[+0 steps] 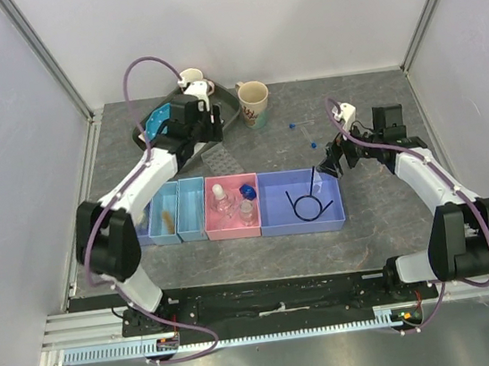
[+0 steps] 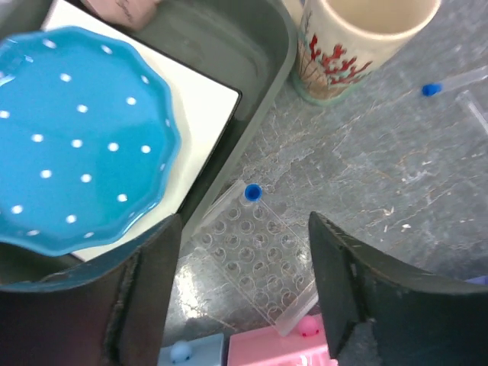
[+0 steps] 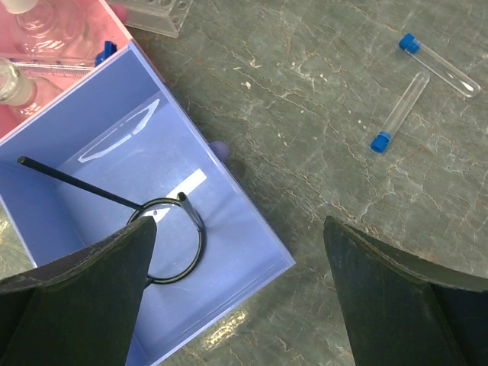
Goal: Organize the chemistry lab equipment
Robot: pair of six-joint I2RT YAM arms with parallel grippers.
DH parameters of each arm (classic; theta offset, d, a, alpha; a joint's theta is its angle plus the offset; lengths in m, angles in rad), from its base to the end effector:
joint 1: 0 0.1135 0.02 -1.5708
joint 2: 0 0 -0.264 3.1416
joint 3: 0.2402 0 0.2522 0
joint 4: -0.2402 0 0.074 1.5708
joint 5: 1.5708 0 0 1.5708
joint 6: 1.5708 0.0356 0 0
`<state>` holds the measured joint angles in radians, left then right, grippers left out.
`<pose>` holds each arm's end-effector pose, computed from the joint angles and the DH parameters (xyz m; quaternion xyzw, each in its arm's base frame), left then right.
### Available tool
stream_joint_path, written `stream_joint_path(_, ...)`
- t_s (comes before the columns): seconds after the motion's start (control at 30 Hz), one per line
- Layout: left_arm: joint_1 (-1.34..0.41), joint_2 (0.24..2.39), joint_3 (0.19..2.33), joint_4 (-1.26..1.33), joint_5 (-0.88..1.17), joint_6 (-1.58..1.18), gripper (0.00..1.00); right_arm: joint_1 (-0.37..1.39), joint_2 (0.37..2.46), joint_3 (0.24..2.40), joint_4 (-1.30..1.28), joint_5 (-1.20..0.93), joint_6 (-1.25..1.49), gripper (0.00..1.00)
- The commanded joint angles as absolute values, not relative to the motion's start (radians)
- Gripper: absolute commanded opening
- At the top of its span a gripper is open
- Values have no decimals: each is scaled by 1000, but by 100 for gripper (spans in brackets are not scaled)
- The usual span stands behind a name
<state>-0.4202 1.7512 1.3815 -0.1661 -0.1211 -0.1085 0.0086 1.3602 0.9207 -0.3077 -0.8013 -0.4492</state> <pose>0.3774 -0.1639 0.2848 0.1051 0.8616 -0.0783 0.4904 0.2842 0.0280 0.2546 -0.3435 0.7864 0.2682 0.4378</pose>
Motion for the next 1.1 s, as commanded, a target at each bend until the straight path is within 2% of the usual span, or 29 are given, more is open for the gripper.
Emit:
stream_joint_path(0.0, -384, 1580, 1290, -179, -156, -153, 82, 5, 1382, 969, -272, -743, -413, 98)
stream_joint_path(0.2, -324, 1343, 1088, -190, -132, -130, 97, 3, 1462, 1068, -270, -700, -305, 98)
stream_joint_path(0.4, -313, 1108, 890, -199, -147, -66, 100, 15, 1581, 1219, -356, -652, -305, 98)
stream_joint_path(0.57, -313, 971, 804, -210, -132, -55, 100, 81, 1729, 1397, -431, -479, -310, 97)
stream_joint_path(0.8, -314, 871, 753, -229, -204, -2, 99, 192, 1977, 1687, -646, -183, -422, 71)
stream_joint_path(0.9, -313, 864, 749, -222, -221, -2, 99, 209, 2061, 1784, -699, -146, -439, 60)
stream_joint_path(0.93, -314, 864, 750, -222, -221, -2, 99, 213, 2100, 1831, -718, -141, -439, 54)
stream_joint_path(1.07, -314, 859, 747, -222, -224, 23, 98, 225, 2174, 1878, -765, -132, -428, 47)
